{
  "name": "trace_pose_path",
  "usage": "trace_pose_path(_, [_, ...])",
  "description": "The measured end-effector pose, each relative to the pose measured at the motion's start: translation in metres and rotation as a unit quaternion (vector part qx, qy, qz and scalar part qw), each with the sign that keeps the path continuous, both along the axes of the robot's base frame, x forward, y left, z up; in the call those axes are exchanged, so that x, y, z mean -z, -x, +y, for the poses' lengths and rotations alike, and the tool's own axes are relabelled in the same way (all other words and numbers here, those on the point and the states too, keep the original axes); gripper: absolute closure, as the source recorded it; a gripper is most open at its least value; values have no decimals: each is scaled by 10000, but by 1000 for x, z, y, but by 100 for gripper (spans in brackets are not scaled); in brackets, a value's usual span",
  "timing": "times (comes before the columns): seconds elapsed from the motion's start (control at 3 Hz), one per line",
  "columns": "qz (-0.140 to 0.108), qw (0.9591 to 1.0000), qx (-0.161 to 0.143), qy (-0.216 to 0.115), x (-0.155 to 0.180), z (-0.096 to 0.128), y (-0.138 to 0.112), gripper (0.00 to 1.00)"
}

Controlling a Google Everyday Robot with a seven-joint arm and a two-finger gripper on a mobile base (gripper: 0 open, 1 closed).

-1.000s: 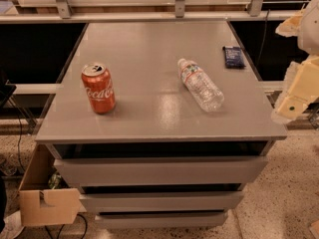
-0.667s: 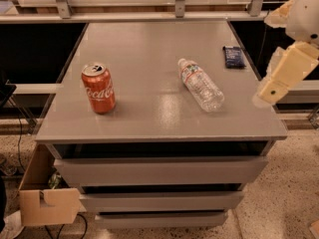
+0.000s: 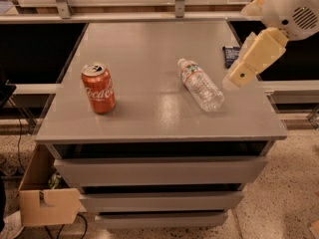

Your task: Knock coke can over

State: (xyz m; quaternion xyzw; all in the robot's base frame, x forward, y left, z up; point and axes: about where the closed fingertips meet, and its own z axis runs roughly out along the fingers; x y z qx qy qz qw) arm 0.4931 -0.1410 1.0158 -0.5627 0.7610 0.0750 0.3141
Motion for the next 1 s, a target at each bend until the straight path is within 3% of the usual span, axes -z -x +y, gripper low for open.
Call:
trace_pose_path(0.33, [29,9998,-134,-118,6,13,-2,0])
trace_pose_path(0.67, [153,9982,-311,-492,27,54,-2,0])
trace_pose_path(1.0, [293,9930,-374,-1083,64,102,-4,0])
